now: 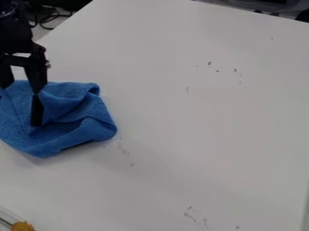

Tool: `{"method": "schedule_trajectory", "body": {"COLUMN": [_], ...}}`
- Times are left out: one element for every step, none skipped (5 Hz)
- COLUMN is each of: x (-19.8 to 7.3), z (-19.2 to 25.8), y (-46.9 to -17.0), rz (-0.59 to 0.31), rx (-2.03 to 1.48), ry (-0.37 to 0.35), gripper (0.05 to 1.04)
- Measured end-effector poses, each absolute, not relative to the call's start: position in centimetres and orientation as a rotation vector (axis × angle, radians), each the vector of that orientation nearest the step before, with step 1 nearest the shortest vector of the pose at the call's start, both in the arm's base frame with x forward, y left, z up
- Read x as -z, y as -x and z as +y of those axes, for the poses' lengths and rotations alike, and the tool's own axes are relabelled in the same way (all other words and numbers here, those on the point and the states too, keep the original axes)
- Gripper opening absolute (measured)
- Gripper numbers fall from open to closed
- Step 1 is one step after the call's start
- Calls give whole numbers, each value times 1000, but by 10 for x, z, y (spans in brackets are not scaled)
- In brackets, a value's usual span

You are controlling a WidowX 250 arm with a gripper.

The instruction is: Fold the cloth from top left to bottom right

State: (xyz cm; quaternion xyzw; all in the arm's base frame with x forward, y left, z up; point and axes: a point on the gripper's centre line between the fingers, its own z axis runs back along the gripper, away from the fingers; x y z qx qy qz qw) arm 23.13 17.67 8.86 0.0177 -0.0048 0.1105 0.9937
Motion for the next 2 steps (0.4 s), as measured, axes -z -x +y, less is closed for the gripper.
{"method": "schedule_trajectory", "body": {"x": [-91, -92], "z": [176, 176], "y": [-232, -232], "rz": [-2, -5], "rx": [-220, -245], "ry": [-54, -59], "gripper": [1003, 999]}}
